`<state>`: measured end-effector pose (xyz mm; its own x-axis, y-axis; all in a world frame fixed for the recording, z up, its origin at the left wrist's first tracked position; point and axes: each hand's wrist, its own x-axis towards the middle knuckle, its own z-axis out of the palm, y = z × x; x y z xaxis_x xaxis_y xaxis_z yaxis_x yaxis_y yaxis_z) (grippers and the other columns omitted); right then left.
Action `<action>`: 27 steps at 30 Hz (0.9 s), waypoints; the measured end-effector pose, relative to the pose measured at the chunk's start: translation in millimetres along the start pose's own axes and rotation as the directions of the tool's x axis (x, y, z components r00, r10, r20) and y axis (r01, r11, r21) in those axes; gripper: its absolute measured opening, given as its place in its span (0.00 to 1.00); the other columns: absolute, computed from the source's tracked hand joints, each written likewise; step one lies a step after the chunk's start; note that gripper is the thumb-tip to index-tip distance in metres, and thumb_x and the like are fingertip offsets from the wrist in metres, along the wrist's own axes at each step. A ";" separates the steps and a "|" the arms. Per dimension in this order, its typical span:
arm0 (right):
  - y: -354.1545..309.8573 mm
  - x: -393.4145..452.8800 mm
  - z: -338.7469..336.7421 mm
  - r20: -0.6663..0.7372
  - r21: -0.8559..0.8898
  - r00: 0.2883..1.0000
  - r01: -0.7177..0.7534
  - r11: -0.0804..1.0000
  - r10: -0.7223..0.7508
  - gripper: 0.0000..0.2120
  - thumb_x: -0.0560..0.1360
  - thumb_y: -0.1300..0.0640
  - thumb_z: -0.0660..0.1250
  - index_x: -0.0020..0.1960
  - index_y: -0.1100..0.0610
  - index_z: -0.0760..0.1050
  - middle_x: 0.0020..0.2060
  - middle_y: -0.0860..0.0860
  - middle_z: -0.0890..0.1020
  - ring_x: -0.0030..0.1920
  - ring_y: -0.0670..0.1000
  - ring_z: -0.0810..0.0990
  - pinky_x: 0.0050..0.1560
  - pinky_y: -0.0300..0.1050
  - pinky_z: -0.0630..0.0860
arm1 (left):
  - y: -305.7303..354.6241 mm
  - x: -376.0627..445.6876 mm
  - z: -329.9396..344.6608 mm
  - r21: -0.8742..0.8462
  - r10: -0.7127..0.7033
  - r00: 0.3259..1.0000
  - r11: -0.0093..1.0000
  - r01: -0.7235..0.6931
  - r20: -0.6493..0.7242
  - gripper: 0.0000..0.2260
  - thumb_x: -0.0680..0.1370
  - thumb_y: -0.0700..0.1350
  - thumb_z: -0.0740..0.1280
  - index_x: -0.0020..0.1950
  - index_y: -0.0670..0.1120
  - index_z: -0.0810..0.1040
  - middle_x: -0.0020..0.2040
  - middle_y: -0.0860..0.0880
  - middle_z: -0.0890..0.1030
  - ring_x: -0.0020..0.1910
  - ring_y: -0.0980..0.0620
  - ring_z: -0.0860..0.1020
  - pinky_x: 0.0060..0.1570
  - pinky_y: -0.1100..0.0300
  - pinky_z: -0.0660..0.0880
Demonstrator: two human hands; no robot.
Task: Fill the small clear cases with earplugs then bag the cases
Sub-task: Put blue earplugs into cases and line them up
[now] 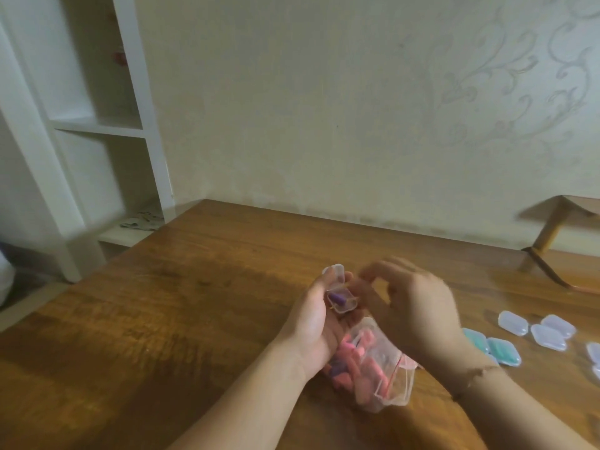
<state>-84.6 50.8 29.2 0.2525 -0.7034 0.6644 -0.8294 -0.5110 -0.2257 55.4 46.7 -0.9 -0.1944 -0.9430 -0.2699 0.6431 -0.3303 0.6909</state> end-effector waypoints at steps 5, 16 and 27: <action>25.9 -40.3 -40.6 -0.028 0.263 1.000 0.006 0.965 0.002 0.09 0.70 0.49 0.65 0.32 0.48 0.76 0.49 0.42 0.79 0.47 0.47 0.75 0.42 0.39 0.69 | -1.0 3.0 4.0 -0.011 -0.013 0.995 1.000 0.012 -0.097 0.16 0.80 0.52 0.65 0.59 0.41 0.80 0.46 0.40 0.82 0.43 0.46 0.81 0.51 0.53 0.78; 35.6 -62.9 8.4 0.302 0.046 0.925 0.230 0.972 -0.233 0.12 0.67 0.47 0.63 0.28 0.49 0.76 0.76 0.46 0.62 0.71 0.55 0.63 0.56 0.59 0.76 | -2.6 4.2 4.8 -0.146 -0.013 0.987 0.989 -0.011 -0.160 0.21 0.80 0.56 0.63 0.62 0.42 0.80 0.48 0.42 0.80 0.45 0.47 0.77 0.48 0.54 0.73; 6.9 -57.5 16.7 0.381 -0.157 0.902 0.281 0.947 -0.205 0.14 0.58 0.40 0.77 0.41 0.45 0.85 0.69 0.48 0.72 0.65 0.55 0.68 0.50 0.51 0.79 | -6.2 11.3 -2.5 -0.220 -0.076 0.991 0.974 0.051 -0.107 0.23 0.79 0.58 0.64 0.62 0.41 0.80 0.45 0.42 0.80 0.45 0.45 0.78 0.67 0.45 0.71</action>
<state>-96.5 79.4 -22.5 0.5871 -0.7180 0.3740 -0.7926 -0.6038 0.0849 51.0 38.2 -9.9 -0.1622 -0.9057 -0.3917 0.7798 -0.3609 0.5115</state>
